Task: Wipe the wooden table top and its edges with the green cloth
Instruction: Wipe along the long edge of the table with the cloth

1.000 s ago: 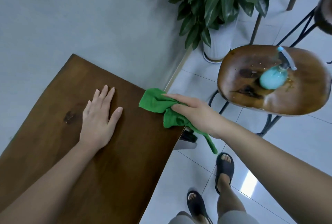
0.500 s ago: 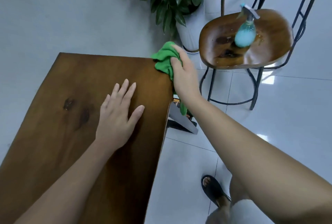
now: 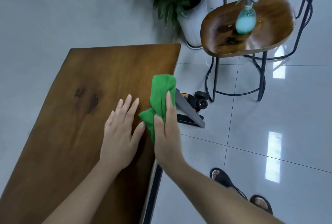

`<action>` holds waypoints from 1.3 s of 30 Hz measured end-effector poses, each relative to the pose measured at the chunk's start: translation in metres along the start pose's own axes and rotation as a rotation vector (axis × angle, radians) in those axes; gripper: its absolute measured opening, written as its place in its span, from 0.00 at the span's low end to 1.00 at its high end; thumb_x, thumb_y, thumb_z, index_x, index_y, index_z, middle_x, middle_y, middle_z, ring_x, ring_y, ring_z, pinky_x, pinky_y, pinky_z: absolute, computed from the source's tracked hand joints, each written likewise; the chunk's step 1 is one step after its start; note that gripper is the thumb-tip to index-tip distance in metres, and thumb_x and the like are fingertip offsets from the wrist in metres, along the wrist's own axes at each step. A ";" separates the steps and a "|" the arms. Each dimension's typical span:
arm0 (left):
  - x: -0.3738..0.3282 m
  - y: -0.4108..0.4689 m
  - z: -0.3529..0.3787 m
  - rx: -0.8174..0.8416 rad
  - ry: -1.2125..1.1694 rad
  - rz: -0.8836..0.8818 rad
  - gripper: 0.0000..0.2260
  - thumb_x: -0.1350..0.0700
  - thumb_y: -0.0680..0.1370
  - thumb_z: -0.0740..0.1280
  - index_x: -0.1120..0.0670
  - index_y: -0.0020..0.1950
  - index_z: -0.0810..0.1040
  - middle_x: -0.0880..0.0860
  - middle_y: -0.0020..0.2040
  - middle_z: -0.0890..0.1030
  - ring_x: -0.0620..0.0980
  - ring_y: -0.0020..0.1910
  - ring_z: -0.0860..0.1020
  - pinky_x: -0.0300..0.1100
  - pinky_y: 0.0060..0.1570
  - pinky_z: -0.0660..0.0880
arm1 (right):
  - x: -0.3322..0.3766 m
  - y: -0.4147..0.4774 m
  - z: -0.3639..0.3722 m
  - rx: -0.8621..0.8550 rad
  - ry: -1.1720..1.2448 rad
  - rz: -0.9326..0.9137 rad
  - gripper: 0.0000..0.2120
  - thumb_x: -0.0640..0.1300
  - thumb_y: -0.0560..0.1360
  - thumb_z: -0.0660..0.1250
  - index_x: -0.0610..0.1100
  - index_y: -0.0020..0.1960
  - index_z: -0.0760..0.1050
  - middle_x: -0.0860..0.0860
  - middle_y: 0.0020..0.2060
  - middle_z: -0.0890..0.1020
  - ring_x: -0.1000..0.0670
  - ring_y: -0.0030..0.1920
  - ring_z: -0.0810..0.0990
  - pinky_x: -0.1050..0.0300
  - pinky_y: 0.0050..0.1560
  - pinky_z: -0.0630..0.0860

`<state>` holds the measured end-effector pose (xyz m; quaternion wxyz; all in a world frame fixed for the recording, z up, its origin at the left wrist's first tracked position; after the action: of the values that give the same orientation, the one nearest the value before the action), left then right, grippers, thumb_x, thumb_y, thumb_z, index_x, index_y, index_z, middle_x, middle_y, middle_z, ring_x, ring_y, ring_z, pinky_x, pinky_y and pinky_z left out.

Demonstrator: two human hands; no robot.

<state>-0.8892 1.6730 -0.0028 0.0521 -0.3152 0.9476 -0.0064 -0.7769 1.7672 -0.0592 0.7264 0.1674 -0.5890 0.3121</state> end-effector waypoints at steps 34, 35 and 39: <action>0.000 -0.051 -0.006 -0.062 -0.028 -0.072 0.28 0.37 0.91 0.44 0.41 0.91 0.56 0.41 0.91 0.53 0.45 0.91 0.48 0.65 0.87 0.56 | -0.006 -0.062 0.012 0.112 -0.056 0.015 0.34 0.47 0.92 0.55 0.65 0.88 0.39 0.68 0.88 0.46 0.63 0.87 0.47 0.42 0.88 0.54; 0.000 -0.051 -0.006 -0.063 -0.028 -0.071 0.27 0.38 0.92 0.44 0.42 0.91 0.57 0.42 0.91 0.53 0.45 0.91 0.48 0.65 0.87 0.56 | -0.013 -0.087 0.017 0.126 -0.047 0.047 0.34 0.50 0.92 0.54 0.69 0.87 0.38 0.70 0.87 0.46 0.63 0.87 0.48 0.42 0.88 0.55; 0.001 -0.051 -0.006 -0.052 -0.011 -0.082 0.27 0.39 0.92 0.42 0.42 0.91 0.56 0.42 0.92 0.53 0.46 0.91 0.48 0.65 0.87 0.55 | -0.021 -0.131 0.024 0.150 -0.070 0.104 0.35 0.51 0.92 0.53 0.77 0.82 0.34 0.75 0.85 0.44 0.67 0.85 0.47 0.48 0.88 0.56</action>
<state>-0.8599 1.6318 0.0050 0.0489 -0.3551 0.9334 0.0181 -0.7116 1.6488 -0.0566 0.6736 0.2016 -0.5967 0.3866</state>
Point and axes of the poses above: each hand's wrist, its own y-axis towards the middle knuckle, its own z-axis out of the palm, x = y × z, the point moved 10 cm from there along y, towards the middle knuckle
